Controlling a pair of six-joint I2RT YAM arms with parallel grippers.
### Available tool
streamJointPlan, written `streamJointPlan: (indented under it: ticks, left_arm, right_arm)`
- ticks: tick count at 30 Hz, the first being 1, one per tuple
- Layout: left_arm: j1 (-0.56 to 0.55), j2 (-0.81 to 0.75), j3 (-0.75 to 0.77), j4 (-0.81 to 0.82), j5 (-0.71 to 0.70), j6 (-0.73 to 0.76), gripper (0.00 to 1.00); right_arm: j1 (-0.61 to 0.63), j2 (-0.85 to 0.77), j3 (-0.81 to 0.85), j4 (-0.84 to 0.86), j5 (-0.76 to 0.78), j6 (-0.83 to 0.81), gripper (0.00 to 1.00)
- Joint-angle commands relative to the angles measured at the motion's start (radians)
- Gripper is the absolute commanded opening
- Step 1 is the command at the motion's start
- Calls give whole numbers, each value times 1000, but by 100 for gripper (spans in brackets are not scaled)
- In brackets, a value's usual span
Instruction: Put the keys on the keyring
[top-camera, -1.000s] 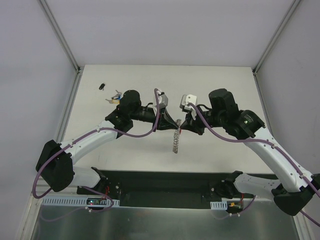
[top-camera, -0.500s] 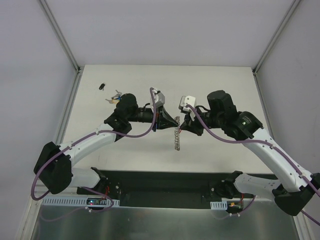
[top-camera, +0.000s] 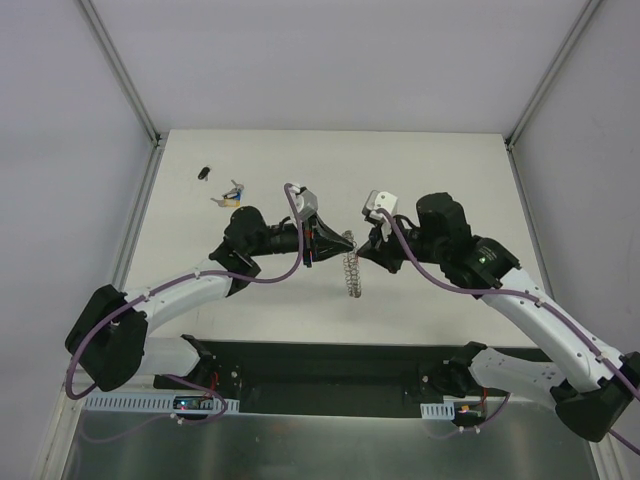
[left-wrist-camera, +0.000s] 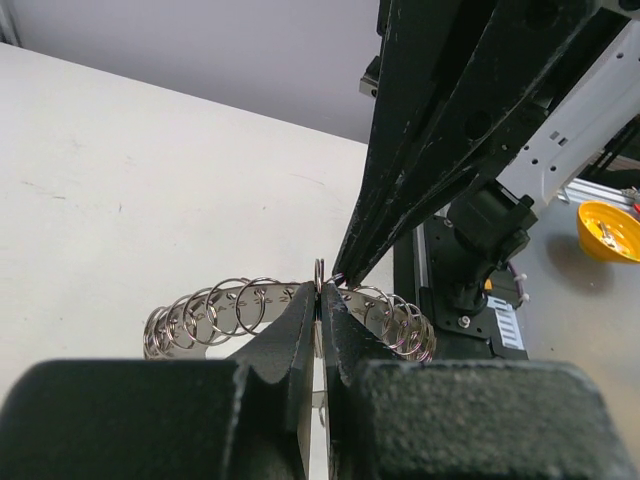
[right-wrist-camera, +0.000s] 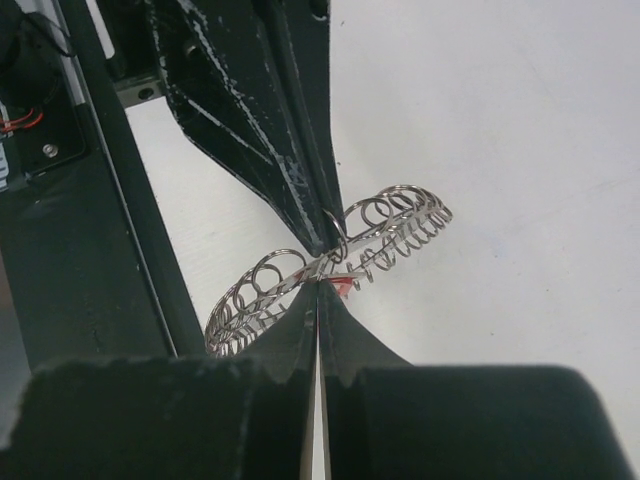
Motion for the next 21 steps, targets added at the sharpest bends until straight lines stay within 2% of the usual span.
streamJointPlan:
  ticks: [1, 3, 7, 14, 21]
  left_arm:
    - [10, -61, 11, 177, -51, -22, 0]
    - [10, -62, 6, 178, -51, -19, 0]
    - [12, -69, 6, 175, -48, -19, 0]
    - [10, -78, 0, 174, -48, -19, 0]
    - [10, -79, 3, 149, -44, -4, 0]
  right_arm:
    - [8, -36, -36, 51, 86, 76, 1]
    - [8, -39, -35, 61, 96, 82, 1]
    - [8, -27, -23, 59, 76, 80, 19]
    - [8, -13, 0, 59, 47, 79, 25]
    - [8, -33, 36, 48, 65, 63, 36]
